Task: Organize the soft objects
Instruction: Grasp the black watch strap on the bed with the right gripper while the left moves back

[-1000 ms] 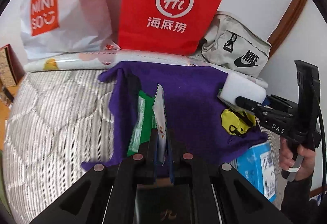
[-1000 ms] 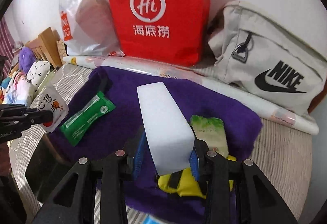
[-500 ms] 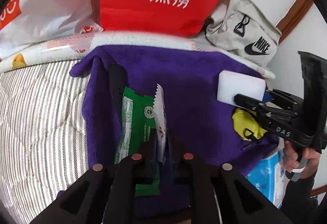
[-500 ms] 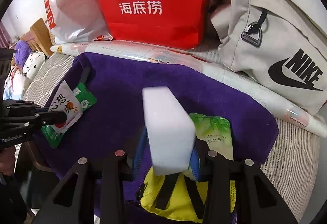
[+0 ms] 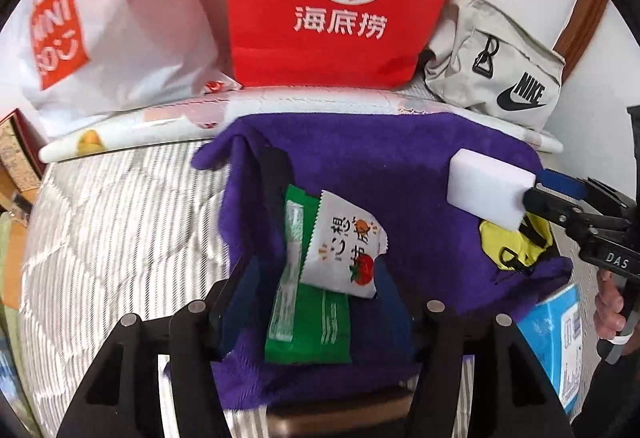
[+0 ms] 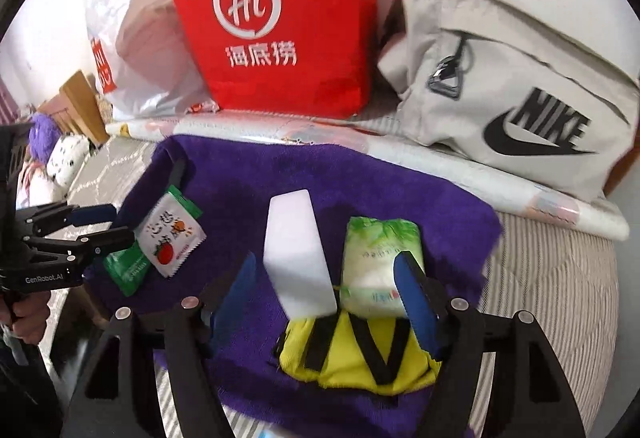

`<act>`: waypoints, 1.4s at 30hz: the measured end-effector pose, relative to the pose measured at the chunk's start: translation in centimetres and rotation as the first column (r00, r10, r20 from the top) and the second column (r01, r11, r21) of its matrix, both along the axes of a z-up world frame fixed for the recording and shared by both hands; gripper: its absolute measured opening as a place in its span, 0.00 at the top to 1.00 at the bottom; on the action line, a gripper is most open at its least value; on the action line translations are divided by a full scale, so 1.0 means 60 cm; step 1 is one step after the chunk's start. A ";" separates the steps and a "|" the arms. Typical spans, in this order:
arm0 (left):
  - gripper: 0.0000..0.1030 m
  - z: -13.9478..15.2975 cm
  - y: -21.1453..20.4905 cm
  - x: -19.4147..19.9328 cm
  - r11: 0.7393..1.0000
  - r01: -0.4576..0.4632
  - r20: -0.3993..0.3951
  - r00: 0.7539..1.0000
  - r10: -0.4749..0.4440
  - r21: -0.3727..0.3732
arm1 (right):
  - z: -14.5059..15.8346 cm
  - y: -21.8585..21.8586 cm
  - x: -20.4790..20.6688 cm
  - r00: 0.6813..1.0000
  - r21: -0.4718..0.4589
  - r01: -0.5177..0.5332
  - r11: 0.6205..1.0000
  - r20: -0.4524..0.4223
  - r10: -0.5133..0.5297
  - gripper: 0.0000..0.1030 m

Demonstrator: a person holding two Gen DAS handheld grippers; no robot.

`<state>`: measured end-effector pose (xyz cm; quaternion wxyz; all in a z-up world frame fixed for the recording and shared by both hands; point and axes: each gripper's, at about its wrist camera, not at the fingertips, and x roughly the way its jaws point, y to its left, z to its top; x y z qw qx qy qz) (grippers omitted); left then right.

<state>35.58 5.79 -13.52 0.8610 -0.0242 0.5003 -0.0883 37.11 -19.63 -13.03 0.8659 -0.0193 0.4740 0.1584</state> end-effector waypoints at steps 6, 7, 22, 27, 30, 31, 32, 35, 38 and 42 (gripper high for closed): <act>0.44 0.037 0.026 -0.074 0.998 -0.032 0.081 0.996 0.037 -0.062 | 0.037 -0.005 -0.078 0.998 -0.027 0.029 0.999 0.052 -0.027 0.31; 0.44 0.043 0.032 -0.090 0.996 -0.036 0.086 0.995 0.043 -0.085 | 0.040 -0.005 -0.088 0.998 -0.022 0.029 0.999 0.055 -0.028 0.31; 0.44 0.059 0.035 -0.309 0.996 -0.045 0.073 0.996 0.051 -0.079 | 0.057 0.036 -0.351 0.996 0.048 -0.079 0.996 0.039 0.077 0.31; 0.44 0.043 0.036 -0.362 0.996 -0.070 0.084 0.994 0.074 -0.048 | 0.030 0.060 -0.404 0.994 0.091 -0.103 0.990 -0.019 0.106 0.50; 0.44 0.030 0.043 -0.387 0.994 -0.081 0.083 0.993 0.087 -0.073 | 0.004 0.083 -0.428 0.989 0.109 -0.126 0.986 -0.069 0.134 0.50; 0.44 0.024 0.047 -0.395 0.992 -0.087 0.084 0.992 0.094 -0.087 | -0.008 0.093 -0.435 0.987 0.113 -0.130 0.985 -0.084 0.140 0.50; 0.44 0.019 0.050 -0.401 0.991 -0.091 0.084 0.991 0.099 -0.101 | -0.017 0.100 -0.439 0.985 0.120 -0.131 0.984 -0.097 0.143 0.50; 0.44 0.004 0.060 -0.417 0.988 -0.091 0.080 0.992 0.101 -0.122 | -0.041 0.118 -0.440 0.980 0.157 -0.125 0.980 -0.133 0.147 0.50; 0.44 -0.005 0.064 -0.430 0.989 -0.084 0.083 0.992 0.095 -0.126 | -0.060 0.131 -0.431 0.979 0.167 -0.091 0.982 -0.165 0.119 0.50; 0.44 -0.014 0.075 -0.446 0.984 -0.088 0.081 0.992 0.102 -0.158 | -0.082 0.140 -0.414 0.974 0.163 -0.044 0.986 -0.213 0.078 0.50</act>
